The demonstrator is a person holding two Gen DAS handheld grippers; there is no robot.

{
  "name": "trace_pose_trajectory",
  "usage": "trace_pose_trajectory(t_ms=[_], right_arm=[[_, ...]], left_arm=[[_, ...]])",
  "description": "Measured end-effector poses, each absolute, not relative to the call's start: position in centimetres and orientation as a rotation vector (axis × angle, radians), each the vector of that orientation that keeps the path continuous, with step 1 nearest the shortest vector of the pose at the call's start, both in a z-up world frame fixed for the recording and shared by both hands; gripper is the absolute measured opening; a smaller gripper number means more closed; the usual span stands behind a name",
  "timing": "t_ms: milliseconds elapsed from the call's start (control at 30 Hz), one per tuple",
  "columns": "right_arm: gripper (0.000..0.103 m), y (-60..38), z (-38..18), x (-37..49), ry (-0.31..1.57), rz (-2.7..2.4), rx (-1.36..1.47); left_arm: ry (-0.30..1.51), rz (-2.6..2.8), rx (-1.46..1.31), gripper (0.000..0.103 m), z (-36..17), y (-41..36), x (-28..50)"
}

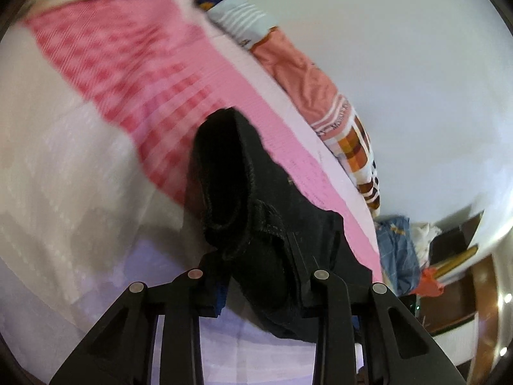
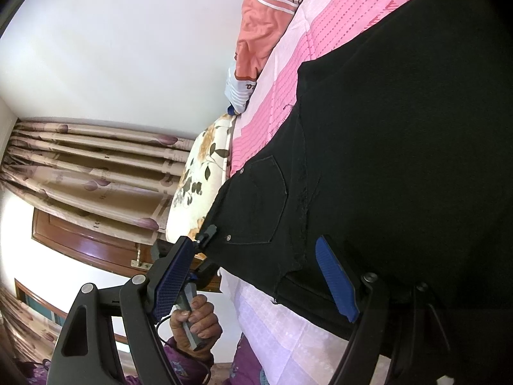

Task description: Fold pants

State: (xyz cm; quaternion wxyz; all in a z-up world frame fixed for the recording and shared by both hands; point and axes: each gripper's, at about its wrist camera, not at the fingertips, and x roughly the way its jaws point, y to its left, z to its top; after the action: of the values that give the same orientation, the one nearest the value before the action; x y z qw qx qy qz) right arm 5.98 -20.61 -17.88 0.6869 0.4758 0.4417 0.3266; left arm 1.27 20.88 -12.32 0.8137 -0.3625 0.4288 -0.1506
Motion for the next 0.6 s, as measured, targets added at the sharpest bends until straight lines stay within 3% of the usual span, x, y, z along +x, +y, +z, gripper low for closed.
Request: trace_pose_trajectory(t_ms=[233,600], right_arm=[[0.075,-20.6,-18.0,6.0,0.988,0.733,1.075],[0.075,-20.8,-18.2,6.0,0.988,0.732,1.074]], left_arm=[[0.899,-0.298,-0.717,0.031,-11.7,20.1,1.4],[1.001,-0.215,-0.855,0.035,-16.1,21.9,1.6]])
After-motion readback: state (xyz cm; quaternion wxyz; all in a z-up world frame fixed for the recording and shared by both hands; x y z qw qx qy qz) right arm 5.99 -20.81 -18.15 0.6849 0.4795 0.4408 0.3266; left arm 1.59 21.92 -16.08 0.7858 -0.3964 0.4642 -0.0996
